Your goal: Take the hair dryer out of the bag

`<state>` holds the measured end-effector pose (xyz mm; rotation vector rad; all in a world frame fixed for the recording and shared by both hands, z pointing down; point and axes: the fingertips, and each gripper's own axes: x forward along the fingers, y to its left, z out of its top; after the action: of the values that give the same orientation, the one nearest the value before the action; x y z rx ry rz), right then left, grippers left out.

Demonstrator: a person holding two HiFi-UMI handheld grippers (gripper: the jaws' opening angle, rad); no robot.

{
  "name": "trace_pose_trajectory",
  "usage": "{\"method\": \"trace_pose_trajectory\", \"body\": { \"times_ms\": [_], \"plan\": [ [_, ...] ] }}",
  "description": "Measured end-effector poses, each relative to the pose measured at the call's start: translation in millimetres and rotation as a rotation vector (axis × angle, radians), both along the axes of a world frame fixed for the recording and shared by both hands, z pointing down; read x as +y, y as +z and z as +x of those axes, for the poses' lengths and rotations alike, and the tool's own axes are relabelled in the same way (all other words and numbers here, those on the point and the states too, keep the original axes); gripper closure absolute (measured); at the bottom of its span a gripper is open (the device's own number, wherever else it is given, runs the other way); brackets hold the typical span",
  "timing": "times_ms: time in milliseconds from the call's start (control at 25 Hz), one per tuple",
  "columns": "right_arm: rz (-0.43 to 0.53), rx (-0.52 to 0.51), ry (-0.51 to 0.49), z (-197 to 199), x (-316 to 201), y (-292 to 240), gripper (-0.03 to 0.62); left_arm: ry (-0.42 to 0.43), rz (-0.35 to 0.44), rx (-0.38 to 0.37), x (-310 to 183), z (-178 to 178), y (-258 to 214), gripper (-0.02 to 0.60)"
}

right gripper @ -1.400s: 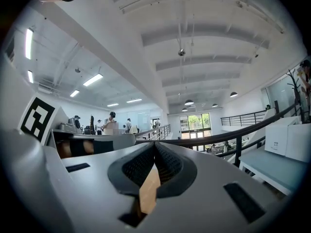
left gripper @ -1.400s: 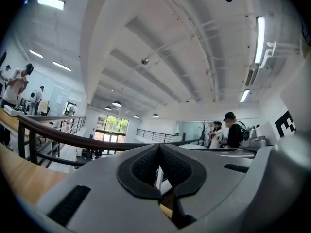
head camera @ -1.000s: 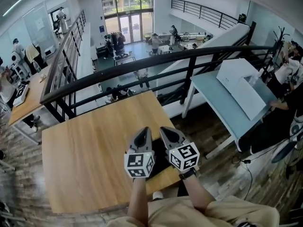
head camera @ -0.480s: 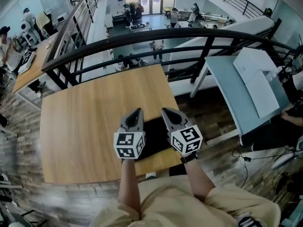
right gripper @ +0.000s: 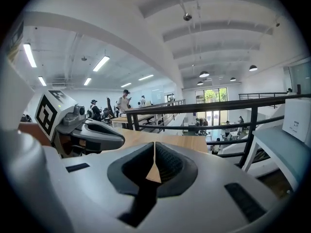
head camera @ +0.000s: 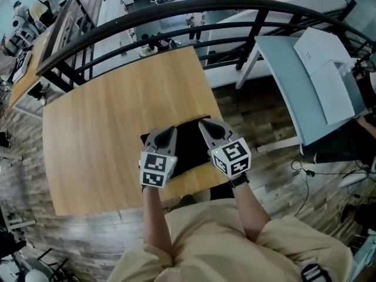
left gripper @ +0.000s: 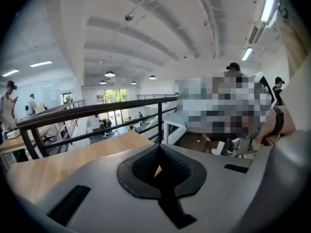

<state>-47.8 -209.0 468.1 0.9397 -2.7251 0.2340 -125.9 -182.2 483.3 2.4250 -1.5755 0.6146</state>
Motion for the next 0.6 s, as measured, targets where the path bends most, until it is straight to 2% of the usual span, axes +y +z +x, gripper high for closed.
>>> {"method": "trace_pose_trajectory", "body": {
  "times_ms": [120, 360, 600],
  "plan": [
    [-0.034, 0.014, 0.008, 5, 0, 17, 0.579, 0.065, -0.091, -0.042, 7, 13, 26, 0.569],
    [-0.076, 0.033, 0.000, 10, 1, 47, 0.579, 0.177, -0.216, -0.060, 13, 29, 78, 0.555],
    [-0.118, 0.046, -0.007, 17, 2, 73, 0.579, 0.275, -0.354, -0.100, 23, 46, 131, 0.400]
  ]
}}
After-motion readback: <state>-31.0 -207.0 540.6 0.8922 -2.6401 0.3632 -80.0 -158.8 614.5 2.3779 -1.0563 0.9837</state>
